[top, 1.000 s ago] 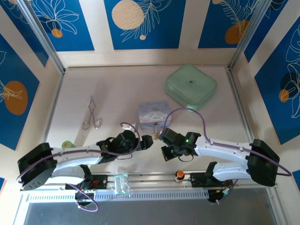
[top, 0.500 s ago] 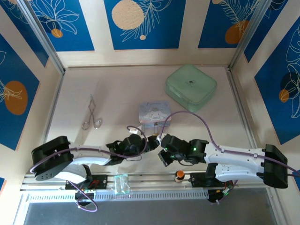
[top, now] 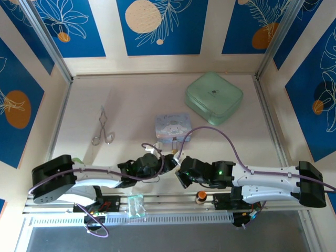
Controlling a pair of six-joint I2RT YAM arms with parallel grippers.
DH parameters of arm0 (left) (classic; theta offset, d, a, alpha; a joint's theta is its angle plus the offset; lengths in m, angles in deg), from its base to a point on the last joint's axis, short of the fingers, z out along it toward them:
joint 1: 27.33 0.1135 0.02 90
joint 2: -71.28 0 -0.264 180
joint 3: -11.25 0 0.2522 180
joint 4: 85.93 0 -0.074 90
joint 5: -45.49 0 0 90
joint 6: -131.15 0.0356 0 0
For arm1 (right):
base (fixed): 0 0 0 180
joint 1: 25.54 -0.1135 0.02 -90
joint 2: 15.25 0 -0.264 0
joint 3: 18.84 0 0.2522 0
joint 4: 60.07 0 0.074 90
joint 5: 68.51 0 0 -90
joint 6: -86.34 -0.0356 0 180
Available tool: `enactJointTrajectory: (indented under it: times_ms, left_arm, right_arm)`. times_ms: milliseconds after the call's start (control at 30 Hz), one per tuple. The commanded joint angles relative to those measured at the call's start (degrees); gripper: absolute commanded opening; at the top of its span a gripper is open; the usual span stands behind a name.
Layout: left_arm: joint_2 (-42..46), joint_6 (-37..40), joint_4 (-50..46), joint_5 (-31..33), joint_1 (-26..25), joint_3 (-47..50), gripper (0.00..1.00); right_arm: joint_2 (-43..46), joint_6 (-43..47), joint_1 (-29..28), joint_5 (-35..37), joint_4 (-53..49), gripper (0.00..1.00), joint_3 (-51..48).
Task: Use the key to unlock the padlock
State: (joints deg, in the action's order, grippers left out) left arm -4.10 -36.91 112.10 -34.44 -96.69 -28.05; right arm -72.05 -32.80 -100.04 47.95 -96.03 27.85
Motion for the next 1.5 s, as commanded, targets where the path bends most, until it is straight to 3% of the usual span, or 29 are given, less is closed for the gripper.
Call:
enactJointTrajectory:
  times_ms: [0,233,333,533,600,933,1167,1267,1300,1367,1467]
  left_arm:
    - [1.74,1.27,-4.4,2.01,-0.93,-0.5,0.36]
    - [-1.19,1.58,-3.36,0.31,-1.36,-1.33,0.24]
    - [-1.75,1.6,-3.14,0.58,-1.74,-1.36,0.12]
    - [-2.75,1.79,-2.36,-0.6,-1.81,-1.59,0.0]
    - [-2.77,1.98,-2.47,-0.75,-1.83,-1.86,0.01]
    - [-2.76,3.91,-4.37,-0.65,-2.1,-2.97,0.21]
    - [-3.34,3.89,-4.67,-0.57,-2.27,-3.29,0.0]
    - [-2.86,4.47,-5.54,-0.17,-2.29,-3.38,0.0]
    - [-2.54,4.66,-5.8,0.21,-2.31,-3.31,0.0]
    - [-1.25,5.79,-6.04,1.54,-2.03,-2.86,0.0]
    - [1.12,8.72,-7.63,1.79,-0.69,-3.02,0.0]
  right_arm:
    - [1.05,-1.57,0.2,1.73,1.45,0.04,-0.93]
    - [2.46,-2.06,1.05,0.95,2.39,0.03,-1.55]
    - [2.9,-2.24,1.5,0.62,2.25,0.04,-1.81]
    - [3.0,-2.53,2.66,-0.09,2.8,0.04,-2.2]
    - [3.22,-2.92,3.34,-0.83,3.67,0.03,-2.56]
    - [3.28,-3.46,5.05,-2.78,5.99,0.04,-3.03]
    - [3.29,-3.43,5.94,-3.36,6.56,0.04,-3.4]
    - [3.94,-4.41,6.39,-4.09,6.38,0.06,-3.74]
    - [4.57,-5.44,6.83,-4.5,6.3,0.12,-3.97]
    - [6.77,-8.6,9.91,-8.47,6.84,0.55,-4.97]
    - [11.41,-13.29,16.36,-16.9,10.23,1.0,-7.71]
